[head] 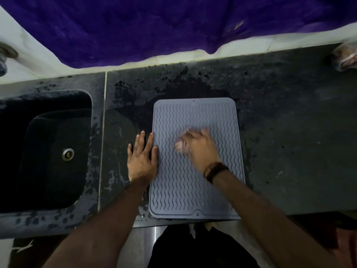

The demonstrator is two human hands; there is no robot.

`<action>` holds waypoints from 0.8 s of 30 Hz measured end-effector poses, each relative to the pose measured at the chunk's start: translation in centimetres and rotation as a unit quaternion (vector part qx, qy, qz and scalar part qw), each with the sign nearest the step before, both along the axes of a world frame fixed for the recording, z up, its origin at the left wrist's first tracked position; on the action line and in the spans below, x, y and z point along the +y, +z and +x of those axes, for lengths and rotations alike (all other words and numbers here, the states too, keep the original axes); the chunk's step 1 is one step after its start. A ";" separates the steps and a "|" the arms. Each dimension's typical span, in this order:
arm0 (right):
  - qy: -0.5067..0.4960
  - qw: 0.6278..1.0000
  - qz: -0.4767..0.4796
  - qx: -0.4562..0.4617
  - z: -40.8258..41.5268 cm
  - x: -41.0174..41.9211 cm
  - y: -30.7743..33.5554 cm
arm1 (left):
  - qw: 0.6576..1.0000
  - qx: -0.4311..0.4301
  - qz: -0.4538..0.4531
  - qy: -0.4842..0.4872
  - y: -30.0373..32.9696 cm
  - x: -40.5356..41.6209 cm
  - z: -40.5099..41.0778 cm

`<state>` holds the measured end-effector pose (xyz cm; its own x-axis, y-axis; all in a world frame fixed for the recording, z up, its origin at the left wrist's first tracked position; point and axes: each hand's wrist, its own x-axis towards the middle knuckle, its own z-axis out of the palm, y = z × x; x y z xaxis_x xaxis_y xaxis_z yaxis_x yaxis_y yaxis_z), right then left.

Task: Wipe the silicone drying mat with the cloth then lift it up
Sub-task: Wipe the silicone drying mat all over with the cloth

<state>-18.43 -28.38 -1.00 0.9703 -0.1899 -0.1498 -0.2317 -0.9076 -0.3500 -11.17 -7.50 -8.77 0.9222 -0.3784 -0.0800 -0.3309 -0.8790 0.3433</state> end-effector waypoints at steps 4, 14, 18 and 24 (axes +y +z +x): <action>-0.055 0.998 -0.020 -0.020 7.2 -2.2 0.1 | 1.000 0.005 0.007 0.002 0.0 0.0 -0.1; -0.020 0.999 -0.026 0.028 3.5 -0.6 -1.4 | 1.000 0.000 0.008 0.003 0.3 -0.1 -0.1; -0.015 1.000 -0.023 0.010 3.9 -0.8 -0.9 | 1.000 -0.002 0.006 0.002 0.1 0.0 -0.1; -0.031 0.998 -0.052 -0.009 11.3 -2.7 0.6 | 1.000 0.004 0.013 0.002 0.1 -0.1 0.1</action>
<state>-7.13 -31.12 -0.40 0.9584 -0.2639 -0.1091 -0.2837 -0.9232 -0.2593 -11.10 -7.56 -8.68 0.9228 -0.3727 -0.0974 -0.3250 -0.8890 0.3225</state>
